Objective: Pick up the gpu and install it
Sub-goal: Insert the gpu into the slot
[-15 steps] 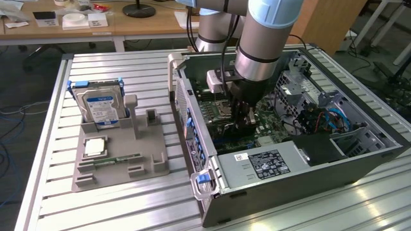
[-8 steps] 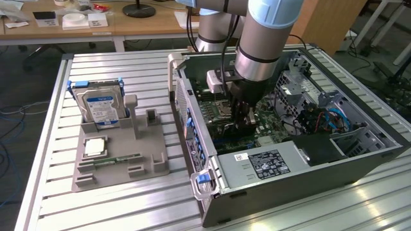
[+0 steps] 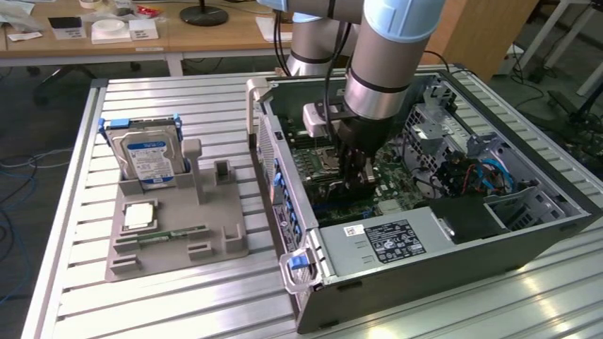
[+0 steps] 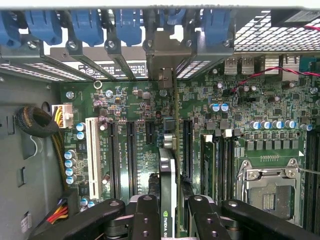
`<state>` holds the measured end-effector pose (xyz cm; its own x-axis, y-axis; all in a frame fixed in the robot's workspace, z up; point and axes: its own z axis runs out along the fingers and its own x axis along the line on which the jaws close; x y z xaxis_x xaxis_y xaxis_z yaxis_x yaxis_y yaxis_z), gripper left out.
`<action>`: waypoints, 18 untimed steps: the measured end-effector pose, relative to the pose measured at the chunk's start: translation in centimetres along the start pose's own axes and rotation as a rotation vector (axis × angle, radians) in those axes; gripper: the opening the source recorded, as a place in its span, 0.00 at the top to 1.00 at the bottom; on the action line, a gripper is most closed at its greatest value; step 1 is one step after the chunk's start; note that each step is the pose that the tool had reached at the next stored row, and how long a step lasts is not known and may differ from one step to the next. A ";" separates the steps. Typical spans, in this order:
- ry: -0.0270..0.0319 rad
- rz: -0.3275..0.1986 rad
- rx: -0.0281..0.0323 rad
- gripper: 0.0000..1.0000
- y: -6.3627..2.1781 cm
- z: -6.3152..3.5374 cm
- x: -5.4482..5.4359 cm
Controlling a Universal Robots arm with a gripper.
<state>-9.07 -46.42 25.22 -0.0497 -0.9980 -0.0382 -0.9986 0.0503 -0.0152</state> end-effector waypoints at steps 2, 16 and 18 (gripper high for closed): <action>-0.0002 0.000 0.0000 0.74 0.01 0.00 0.1; 0.0032 0.000 -0.0001 0.74 0.03 -0.01 0.0; 0.0037 0.000 0.0000 0.74 0.03 -0.01 0.0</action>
<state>-9.10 -46.43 25.22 -0.0496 -0.9982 -0.0345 -0.9986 0.0502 -0.0151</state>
